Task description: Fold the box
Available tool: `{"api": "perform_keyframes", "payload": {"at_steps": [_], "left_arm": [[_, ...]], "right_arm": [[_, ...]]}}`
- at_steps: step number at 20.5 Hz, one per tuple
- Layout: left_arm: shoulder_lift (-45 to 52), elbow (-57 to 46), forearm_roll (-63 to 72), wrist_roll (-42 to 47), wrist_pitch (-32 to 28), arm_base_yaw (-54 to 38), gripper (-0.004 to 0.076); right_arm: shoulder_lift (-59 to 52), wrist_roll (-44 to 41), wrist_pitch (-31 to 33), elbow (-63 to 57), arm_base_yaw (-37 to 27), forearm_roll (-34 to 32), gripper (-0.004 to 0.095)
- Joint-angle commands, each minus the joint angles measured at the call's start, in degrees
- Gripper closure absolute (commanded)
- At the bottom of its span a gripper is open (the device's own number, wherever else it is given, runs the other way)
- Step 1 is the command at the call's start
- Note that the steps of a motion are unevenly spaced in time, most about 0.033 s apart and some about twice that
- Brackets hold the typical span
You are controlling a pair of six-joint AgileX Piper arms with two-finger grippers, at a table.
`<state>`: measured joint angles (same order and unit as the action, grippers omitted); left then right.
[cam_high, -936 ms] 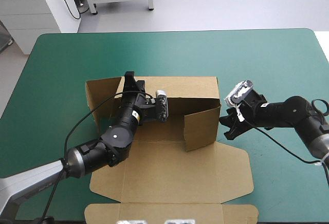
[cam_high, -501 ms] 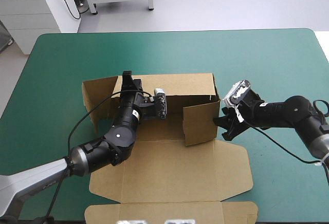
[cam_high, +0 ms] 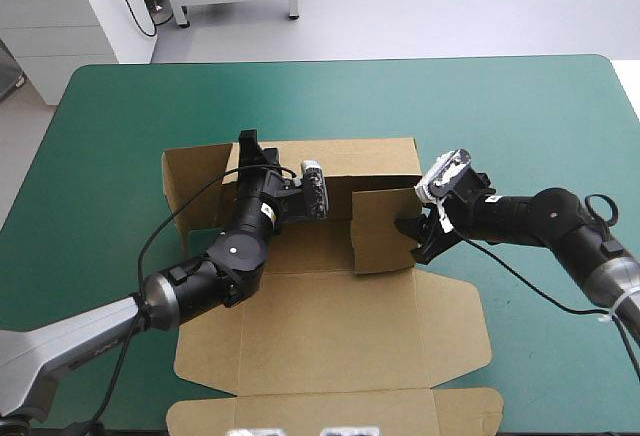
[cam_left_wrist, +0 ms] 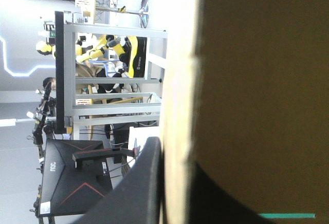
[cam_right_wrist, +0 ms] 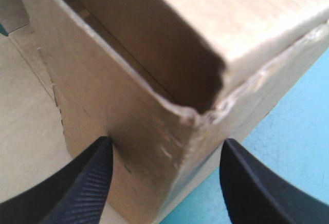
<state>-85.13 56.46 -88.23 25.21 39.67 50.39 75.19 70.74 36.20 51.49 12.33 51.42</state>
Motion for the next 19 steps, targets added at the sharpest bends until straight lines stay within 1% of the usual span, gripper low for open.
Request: {"api": "perform_keyframes", "payload": {"at_steps": [1,4,6,7,9,12,13,16,17,19], "left_arm": [[1.4,3.9,0.3,1.1,0.1,0.3,0.0731],[1.4,3.8,1.9,0.1,0.1,0.3,0.0731],[1.6,3.1,4.0,-0.2,-0.6,0.7,0.0731],[1.6,3.1,4.7,-0.2,-0.6,1.2,0.0731],[1.7,3.1,4.8,-0.2,0.1,2.9,0.0731],[1.7,3.1,4.9,0.5,0.0,5.3,0.0731],[1.7,3.1,4.9,0.6,0.1,5.8,0.0731],[2.0,3.1,4.9,0.6,-0.1,6.5,0.0714],[2.4,3.1,4.9,0.6,-0.1,6.8,0.0686],[3.5,3.1,4.9,1.1,-0.9,7.5,0.0598]], "right_arm": [[-0.8,-3.7,-5.5,1.5,1.9,0.6,0.0341],[-0.8,-4.8,-6.2,1.5,2.0,0.2,0.0344],[-0.6,-5.1,-6.5,1.5,2.8,0.1,0.0381],[-0.3,-5.6,-6.5,1.5,2.8,-0.5,0.0422],[-0.2,-7.5,-5.0,1.6,2.9,-2.8,0.0562],[-0.2,-7.3,-2.2,1.6,2.9,-3.4,0.0876],[-0.2,-7.3,-2.0,1.6,2.9,-3.3,0.0925],[-0.2,-7.3,-1.9,1.6,2.9,-3.3,0.0923],[-0.2,-7.3,-2.3,1.6,2.9,-3.3,0.0923],[-0.2,-9.6,-4.5,1.6,2.9,-3.3,0.0923]]}}
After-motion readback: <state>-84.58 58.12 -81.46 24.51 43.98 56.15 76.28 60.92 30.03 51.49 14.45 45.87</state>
